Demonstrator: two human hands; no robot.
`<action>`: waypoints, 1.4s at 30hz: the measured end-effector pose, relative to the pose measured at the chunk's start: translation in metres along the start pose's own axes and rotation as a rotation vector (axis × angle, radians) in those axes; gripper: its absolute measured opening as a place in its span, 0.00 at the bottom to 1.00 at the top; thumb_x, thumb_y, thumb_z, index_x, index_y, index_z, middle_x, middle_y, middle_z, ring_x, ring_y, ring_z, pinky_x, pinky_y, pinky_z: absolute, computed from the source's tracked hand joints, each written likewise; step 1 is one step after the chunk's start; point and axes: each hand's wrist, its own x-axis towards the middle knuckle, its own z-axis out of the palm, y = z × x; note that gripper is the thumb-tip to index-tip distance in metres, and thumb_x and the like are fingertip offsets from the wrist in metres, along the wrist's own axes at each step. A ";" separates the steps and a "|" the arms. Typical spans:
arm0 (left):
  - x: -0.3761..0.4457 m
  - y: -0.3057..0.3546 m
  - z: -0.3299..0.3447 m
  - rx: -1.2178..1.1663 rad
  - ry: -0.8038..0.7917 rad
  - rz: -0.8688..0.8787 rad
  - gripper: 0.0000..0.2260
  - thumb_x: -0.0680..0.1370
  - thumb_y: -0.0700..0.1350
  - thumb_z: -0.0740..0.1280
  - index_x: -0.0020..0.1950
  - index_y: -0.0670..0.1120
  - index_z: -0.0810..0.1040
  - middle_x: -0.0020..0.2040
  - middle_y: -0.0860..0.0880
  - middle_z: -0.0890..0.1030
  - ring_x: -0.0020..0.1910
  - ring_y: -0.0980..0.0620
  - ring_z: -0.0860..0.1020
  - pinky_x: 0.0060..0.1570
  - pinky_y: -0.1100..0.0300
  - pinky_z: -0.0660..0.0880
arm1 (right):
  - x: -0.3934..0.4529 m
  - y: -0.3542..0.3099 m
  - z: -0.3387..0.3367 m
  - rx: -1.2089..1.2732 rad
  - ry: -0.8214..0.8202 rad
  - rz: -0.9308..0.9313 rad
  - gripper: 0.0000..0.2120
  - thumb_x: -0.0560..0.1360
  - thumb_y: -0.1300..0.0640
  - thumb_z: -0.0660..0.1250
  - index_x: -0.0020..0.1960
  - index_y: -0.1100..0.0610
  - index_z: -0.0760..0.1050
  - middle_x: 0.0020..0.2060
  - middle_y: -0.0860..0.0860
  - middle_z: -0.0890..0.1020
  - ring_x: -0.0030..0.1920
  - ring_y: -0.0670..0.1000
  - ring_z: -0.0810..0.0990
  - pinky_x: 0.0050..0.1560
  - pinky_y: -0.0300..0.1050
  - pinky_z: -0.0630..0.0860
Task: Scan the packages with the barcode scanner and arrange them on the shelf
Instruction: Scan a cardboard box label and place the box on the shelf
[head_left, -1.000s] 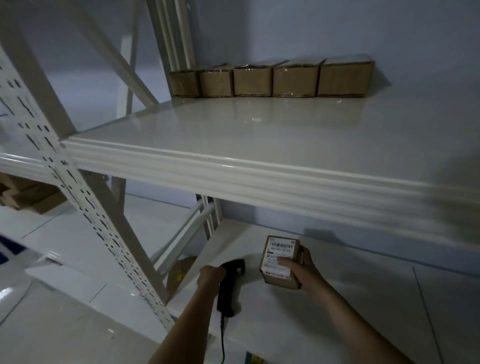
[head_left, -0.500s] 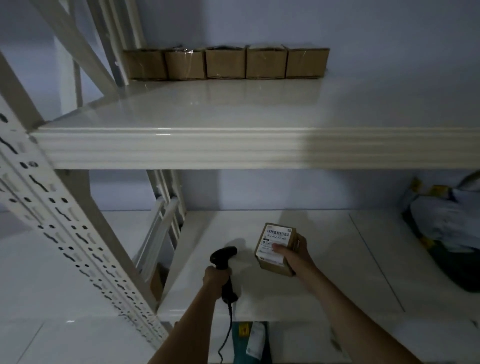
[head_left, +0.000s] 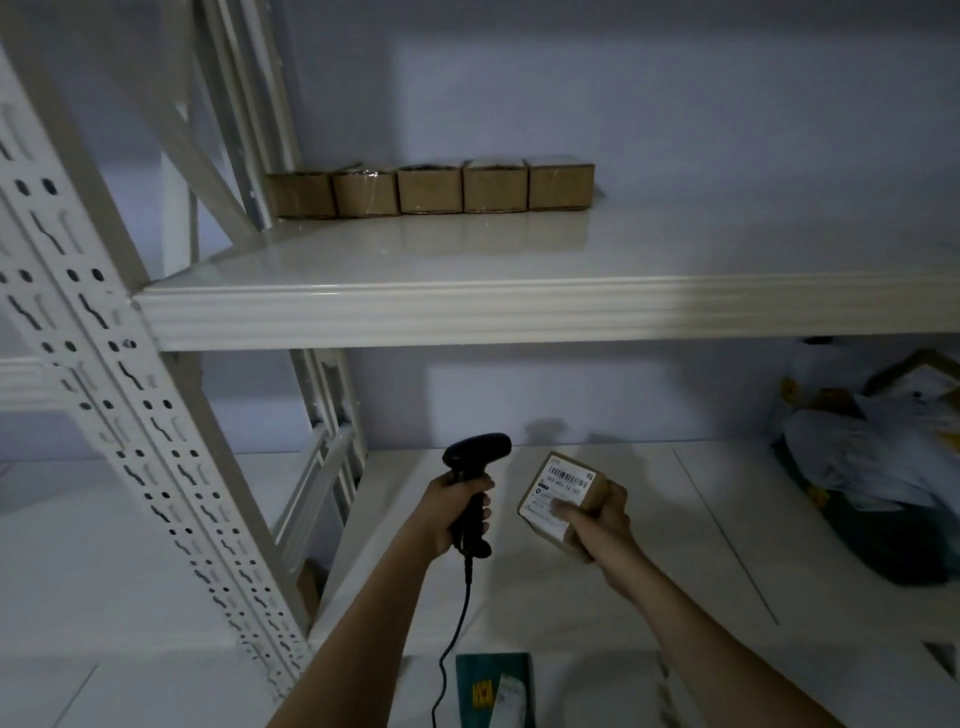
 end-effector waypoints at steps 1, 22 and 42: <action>-0.003 0.004 0.005 0.043 0.002 0.010 0.04 0.74 0.36 0.69 0.47 0.40 0.75 0.31 0.43 0.73 0.27 0.48 0.70 0.30 0.57 0.71 | -0.002 -0.002 0.000 0.013 0.026 -0.025 0.36 0.69 0.51 0.78 0.68 0.45 0.59 0.63 0.54 0.72 0.62 0.54 0.76 0.40 0.44 0.84; -0.035 0.019 0.065 0.817 0.239 0.320 0.05 0.69 0.45 0.67 0.34 0.47 0.75 0.26 0.50 0.77 0.22 0.52 0.76 0.25 0.62 0.74 | -0.013 -0.021 -0.006 -0.183 0.261 -0.328 0.37 0.68 0.61 0.78 0.68 0.56 0.59 0.63 0.57 0.62 0.46 0.39 0.64 0.53 0.47 0.78; -0.042 0.014 0.063 0.746 0.260 0.267 0.04 0.69 0.44 0.67 0.38 0.44 0.77 0.29 0.48 0.78 0.23 0.52 0.75 0.25 0.63 0.73 | -0.008 -0.019 -0.010 -0.153 0.219 -0.302 0.36 0.68 0.59 0.78 0.67 0.52 0.58 0.61 0.54 0.61 0.55 0.47 0.62 0.27 0.30 0.73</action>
